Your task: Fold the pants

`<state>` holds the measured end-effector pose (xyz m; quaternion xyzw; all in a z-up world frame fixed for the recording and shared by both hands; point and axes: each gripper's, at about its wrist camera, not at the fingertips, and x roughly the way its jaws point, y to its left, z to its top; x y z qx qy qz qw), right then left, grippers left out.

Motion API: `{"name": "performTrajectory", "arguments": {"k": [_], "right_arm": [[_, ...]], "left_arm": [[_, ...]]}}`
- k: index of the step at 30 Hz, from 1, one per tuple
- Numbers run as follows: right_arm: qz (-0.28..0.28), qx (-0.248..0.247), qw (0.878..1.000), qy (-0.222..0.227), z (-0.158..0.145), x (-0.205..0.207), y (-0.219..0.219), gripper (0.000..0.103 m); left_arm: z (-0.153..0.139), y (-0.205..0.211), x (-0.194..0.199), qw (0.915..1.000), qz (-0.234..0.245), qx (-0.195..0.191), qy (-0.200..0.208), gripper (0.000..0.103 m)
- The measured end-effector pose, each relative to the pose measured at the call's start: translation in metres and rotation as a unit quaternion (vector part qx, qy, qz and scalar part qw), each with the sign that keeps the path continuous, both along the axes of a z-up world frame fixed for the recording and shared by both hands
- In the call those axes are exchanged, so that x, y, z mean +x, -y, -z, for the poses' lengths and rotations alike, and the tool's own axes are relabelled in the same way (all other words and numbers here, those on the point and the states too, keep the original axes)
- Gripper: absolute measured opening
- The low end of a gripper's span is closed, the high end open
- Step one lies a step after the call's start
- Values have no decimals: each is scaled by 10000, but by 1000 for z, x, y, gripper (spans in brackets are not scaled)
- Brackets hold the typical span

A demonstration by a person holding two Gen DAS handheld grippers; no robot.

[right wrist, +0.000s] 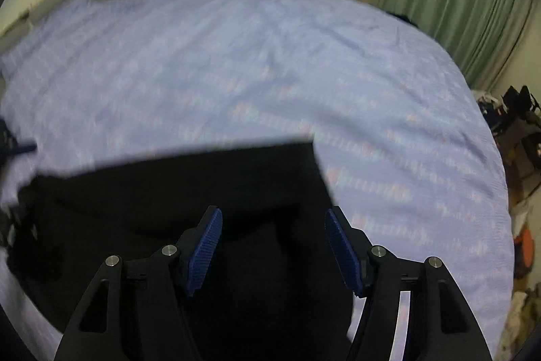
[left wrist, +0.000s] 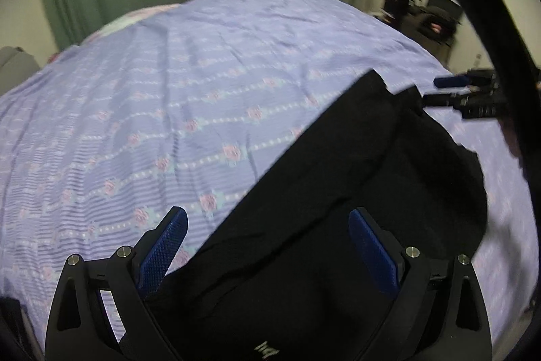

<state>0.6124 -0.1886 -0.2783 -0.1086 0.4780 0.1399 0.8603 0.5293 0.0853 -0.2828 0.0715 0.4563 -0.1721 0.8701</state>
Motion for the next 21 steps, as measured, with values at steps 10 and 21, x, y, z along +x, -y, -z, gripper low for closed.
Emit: {"name": "performTrajectory", "arguments": {"k": [10,21], "right_arm": [[879,510,9948,113,34,7,42,61],[-8,-345,9993,144,9,59,12,7]], "left_arm": [[28,55,21,9923,1174,155,-357,91],[36,29,48,9964,398,-232,-707,13]]}}
